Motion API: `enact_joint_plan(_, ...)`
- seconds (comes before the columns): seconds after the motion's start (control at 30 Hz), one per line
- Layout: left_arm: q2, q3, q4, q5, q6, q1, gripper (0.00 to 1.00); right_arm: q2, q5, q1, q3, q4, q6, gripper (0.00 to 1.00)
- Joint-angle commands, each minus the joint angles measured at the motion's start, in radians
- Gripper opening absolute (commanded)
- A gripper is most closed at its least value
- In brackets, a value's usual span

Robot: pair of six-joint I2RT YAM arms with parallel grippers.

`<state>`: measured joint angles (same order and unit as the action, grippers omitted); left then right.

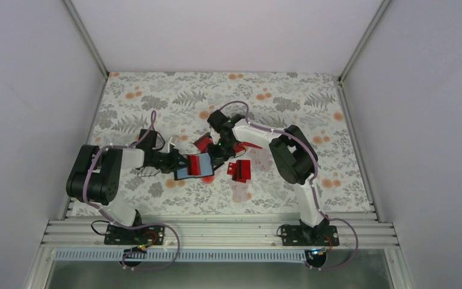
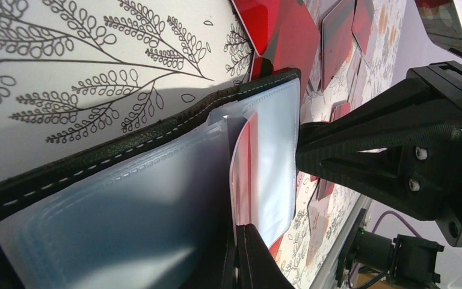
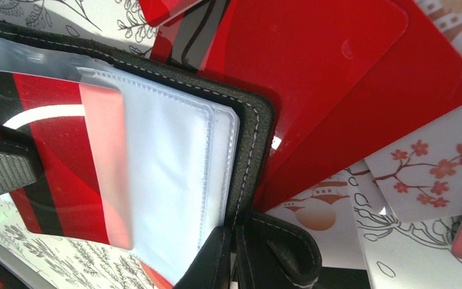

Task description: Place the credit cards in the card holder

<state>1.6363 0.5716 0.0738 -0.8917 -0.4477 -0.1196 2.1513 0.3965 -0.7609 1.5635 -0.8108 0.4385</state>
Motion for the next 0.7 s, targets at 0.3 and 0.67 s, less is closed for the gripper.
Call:
enact_joint_plan(0.3, -0.017, -0.032, -0.072, 0.112, -0.078, -0.044, 0.03, 0.063, -0.014, -0.011, -0.055, 0.028, -0.002, 0.04)
enact_joint_plan(0.67, -0.009, 0.005, -0.014, 0.157, -0.074, -0.070, 0.24, 0.061, -0.024, -0.011, -0.049, 0.030, 0.009, 0.05)
